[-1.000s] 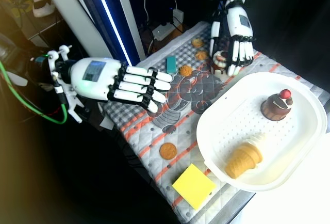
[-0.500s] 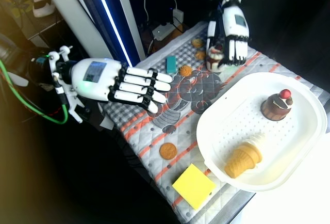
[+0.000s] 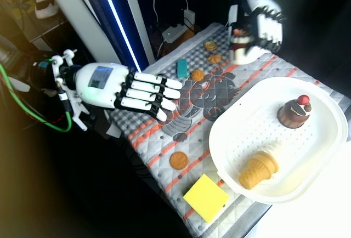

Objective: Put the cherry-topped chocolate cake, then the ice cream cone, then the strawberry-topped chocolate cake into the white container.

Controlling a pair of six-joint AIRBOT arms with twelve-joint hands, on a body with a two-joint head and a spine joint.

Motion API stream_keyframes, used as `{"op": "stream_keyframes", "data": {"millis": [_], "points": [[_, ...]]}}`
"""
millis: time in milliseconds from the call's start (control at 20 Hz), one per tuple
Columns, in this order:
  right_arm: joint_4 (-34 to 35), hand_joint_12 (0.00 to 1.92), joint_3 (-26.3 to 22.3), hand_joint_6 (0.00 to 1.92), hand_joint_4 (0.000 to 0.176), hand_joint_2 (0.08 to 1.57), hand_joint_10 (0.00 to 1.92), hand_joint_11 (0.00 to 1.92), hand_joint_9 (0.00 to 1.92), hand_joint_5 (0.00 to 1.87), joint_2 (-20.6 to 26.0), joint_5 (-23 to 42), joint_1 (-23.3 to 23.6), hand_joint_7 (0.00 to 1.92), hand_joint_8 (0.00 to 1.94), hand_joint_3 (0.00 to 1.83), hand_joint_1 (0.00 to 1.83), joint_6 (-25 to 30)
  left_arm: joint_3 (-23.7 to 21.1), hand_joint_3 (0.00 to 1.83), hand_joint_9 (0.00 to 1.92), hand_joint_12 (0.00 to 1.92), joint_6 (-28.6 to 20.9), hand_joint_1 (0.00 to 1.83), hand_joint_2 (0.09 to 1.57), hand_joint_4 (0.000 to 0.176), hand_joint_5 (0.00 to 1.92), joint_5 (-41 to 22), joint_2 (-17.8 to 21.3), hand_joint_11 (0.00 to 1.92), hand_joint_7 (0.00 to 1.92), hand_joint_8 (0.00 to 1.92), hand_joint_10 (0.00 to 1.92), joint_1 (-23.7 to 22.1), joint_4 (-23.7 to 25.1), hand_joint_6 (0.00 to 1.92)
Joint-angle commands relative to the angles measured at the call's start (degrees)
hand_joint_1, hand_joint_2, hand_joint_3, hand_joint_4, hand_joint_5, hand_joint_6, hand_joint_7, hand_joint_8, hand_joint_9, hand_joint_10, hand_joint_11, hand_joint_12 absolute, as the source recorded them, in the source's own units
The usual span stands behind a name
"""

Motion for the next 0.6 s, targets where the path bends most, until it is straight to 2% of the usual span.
{"op": "stream_keyframes", "data": {"millis": [0,50,150,300,350,400,500,550], "points": [[0.20,1.04,0.12,0.00,0.000,1.28,0.46,0.00,0.00,0.00,0.07,7.07,0.20,0.02,0.00,0.01,0.66,0.21,0.87,0.00,0.27,1.92,-0.24,1.24,1.16,0.021,0.25,-4.29,-0.76,0.35,0.25,1.45,1.78,-2.03,0.53,1.24],[0.20,1.04,0.14,0.00,0.000,1.28,0.46,0.00,0.00,0.00,0.03,7.09,0.19,0.02,0.00,0.01,0.66,0.21,1.87,0.00,0.27,1.92,-0.24,1.27,1.16,0.000,0.24,-2.94,-1.49,0.36,0.23,1.48,1.78,-3.26,0.53,1.25],[0.22,1.11,0.23,0.00,0.000,1.28,0.43,0.00,0.00,0.00,-0.15,7.24,0.19,0.03,0.01,0.00,0.68,0.21,4.77,0.00,0.20,1.92,-0.24,1.27,1.17,0.000,0.21,-0.17,-3.76,0.29,0.17,1.44,1.73,-5.87,-0.08,1.34],[0.22,1.23,0.41,0.00,0.000,1.27,0.35,0.00,0.00,0.00,-0.40,7.24,0.19,0.00,0.00,0.00,0.67,0.22,10.11,0.00,0.20,1.92,-0.10,1.27,1.17,0.000,0.19,4.28,-7.90,0.21,0.16,1.31,1.69,-9.34,-2.30,1.30],[0.22,1.22,0.43,0.00,0.000,1.25,0.41,0.00,0.00,0.00,-0.46,7.24,0.19,0.00,0.00,0.00,0.67,0.22,12.18,0.00,0.23,1.92,2.18,1.28,1.16,0.000,0.22,6.54,-9.67,0.25,0.19,1.32,1.68,-10.60,-4.45,1.28],[0.22,1.21,0.51,0.00,0.000,1.24,0.45,0.00,0.00,0.00,-0.56,7.24,0.19,0.00,0.00,0.00,0.67,0.30,14.20,0.00,0.26,1.92,6.59,1.29,1.17,0.000,0.23,8.80,-11.73,0.33,0.20,1.35,1.69,-11.84,-7.66,1.22],[0.26,1.16,0.75,0.00,0.018,1.23,0.48,0.00,0.00,0.00,-0.79,7.24,0.14,0.03,0.01,0.00,0.64,0.46,18.57,0.00,0.29,1.92,16.59,1.32,1.15,0.000,0.28,12.17,-16.17,0.32,0.24,1.39,1.70,-12.83,-16.08,1.15],[0.32,1.18,0.82,0.00,0.005,1.23,0.55,0.00,0.00,0.00,-0.89,7.24,0.14,0.06,0.02,0.00,0.63,0.52,19.78,0.00,0.24,1.92,17.97,1.26,1.15,0.000,0.28,12.89,-17.19,0.26,0.21,1.39,1.70,-12.95,-18.02,1.14]]}}
